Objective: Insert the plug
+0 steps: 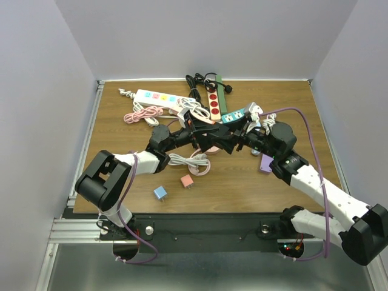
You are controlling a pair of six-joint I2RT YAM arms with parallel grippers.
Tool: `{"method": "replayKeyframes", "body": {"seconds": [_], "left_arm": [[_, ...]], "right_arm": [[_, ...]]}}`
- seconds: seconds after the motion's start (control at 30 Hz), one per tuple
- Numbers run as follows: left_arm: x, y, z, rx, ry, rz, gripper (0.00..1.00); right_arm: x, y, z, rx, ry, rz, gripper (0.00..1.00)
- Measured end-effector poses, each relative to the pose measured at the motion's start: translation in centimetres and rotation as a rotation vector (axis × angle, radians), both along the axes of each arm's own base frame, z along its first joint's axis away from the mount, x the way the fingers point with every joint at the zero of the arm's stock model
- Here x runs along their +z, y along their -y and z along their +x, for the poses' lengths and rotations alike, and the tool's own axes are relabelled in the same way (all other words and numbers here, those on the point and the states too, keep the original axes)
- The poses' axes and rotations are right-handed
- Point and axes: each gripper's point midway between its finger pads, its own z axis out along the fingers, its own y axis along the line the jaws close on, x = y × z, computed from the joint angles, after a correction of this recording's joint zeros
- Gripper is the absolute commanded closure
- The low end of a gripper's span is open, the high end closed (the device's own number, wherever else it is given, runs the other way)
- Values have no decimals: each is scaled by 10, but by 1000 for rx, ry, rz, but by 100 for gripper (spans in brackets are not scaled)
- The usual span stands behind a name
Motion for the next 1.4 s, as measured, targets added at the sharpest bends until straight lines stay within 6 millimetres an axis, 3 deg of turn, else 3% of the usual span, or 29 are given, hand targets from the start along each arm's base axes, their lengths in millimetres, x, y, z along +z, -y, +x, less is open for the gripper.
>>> {"method": "replayKeyframes", "body": {"seconds": [0.1,0.27,0.7,0.8,0.97,1.0,1.03,1.07,1.1,1.13,1.4], "left_arm": [[-1,0,2,6,-19,-3,100],[-7,1,6,7,-56,1,100],[-14,6,3,-22,-121,-1,100],[-13,6,3,-23,-128,-3,100],[-13,5,5,-13,-128,-4,100],[-13,5,5,-13,-128,-4,92],[-13,5,5,-13,-126,-3,82],[-14,6,5,-14,-124,-2,71],[-15,6,5,-16,-123,0,33],[-16,6,5,-19,-121,3,2],[-30,-7,19,6,-63,40,1]], "right_arm": [[-2,-2,1,5,-9,3,46],[-8,-2,2,6,-29,-10,33],[-27,-2,2,-3,-71,-63,18],[-33,-1,4,-8,-83,-78,32],[-33,0,6,-19,-83,-79,67],[-33,0,6,-22,-86,-77,72],[-33,0,6,-24,-84,-79,96],[-33,0,6,-26,-85,-78,99],[-33,1,7,-30,-88,-78,100],[-34,1,7,-34,-94,-80,100],[-49,13,19,-144,-186,-118,100]]}}
